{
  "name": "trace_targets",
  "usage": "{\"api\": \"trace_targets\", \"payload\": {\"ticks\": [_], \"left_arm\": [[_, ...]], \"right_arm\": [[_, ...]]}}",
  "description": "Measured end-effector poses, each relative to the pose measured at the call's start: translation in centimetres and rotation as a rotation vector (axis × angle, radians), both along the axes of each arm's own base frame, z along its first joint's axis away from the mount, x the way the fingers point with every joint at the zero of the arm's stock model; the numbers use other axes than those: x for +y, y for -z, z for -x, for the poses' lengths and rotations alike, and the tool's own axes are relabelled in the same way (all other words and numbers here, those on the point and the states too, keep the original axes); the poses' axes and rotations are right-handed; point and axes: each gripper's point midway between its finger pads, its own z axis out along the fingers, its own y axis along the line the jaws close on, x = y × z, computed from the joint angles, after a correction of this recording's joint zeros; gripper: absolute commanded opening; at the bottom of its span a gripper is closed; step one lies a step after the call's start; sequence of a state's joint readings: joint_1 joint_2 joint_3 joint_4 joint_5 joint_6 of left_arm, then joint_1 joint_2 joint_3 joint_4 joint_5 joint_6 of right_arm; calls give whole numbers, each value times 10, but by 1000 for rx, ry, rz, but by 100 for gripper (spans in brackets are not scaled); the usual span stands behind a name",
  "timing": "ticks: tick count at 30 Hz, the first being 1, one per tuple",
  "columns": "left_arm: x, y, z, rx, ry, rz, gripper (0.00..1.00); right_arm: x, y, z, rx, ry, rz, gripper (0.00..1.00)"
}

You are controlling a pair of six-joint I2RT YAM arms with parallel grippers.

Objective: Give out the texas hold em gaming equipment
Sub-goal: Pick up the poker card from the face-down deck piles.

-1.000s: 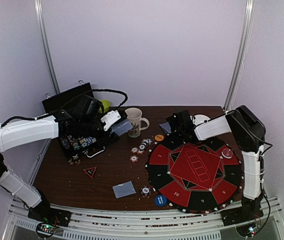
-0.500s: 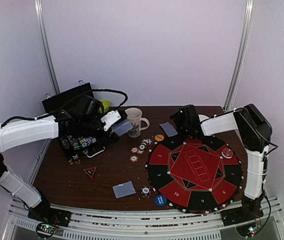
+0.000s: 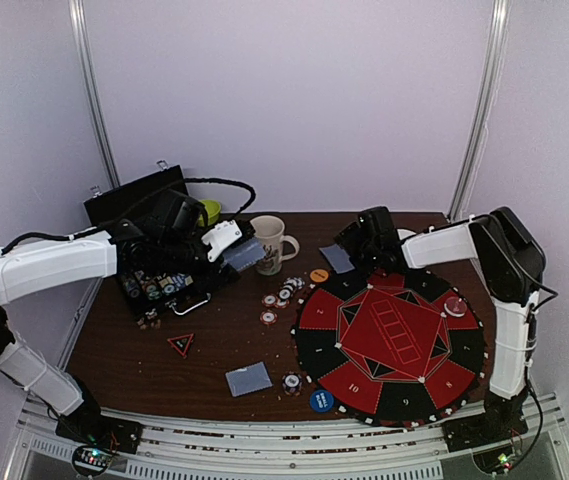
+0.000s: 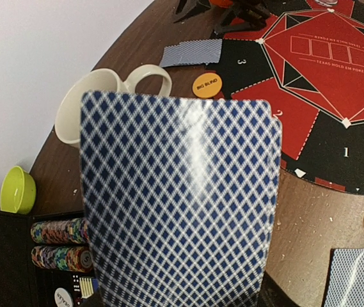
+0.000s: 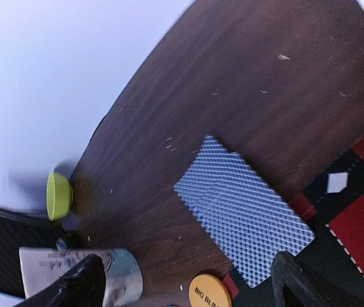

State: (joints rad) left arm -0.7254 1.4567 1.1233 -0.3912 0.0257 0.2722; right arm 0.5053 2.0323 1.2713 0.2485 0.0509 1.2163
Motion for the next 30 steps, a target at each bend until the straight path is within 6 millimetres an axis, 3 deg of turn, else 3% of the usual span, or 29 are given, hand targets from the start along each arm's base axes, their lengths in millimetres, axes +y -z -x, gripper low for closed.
{"api": "trace_targets", "payload": {"ticks": [4,8,10,12,15,19,25,30], "left_arm": [[0,0,0,-5,2,-4,53],[0,-1,0,-8,5,-5,53],[1,-2,0,-11,5,-4,53],[1,-2,0,-12,6,-4,53],[1,-3,0,-13,8,-3,53],[0,-5,1,-15,13,2,53],[0,-7,3,-15,20,10,53],[-1,-7,4,-13,25,14,53]], "right_arm": [[34,-62,15,-173,-261,167,93],[88,-162,70,-444,-634,206,93],[113,-198,98,-544,-796,203,92],[133,-220,122,-608,-940,210,91],[150,-222,144,-604,-1093,220,91],[164,-200,154,-525,-1206,238,89],[190,-168,151,-430,-1304,260,80],[207,-167,146,-419,-1327,244,75]]}}
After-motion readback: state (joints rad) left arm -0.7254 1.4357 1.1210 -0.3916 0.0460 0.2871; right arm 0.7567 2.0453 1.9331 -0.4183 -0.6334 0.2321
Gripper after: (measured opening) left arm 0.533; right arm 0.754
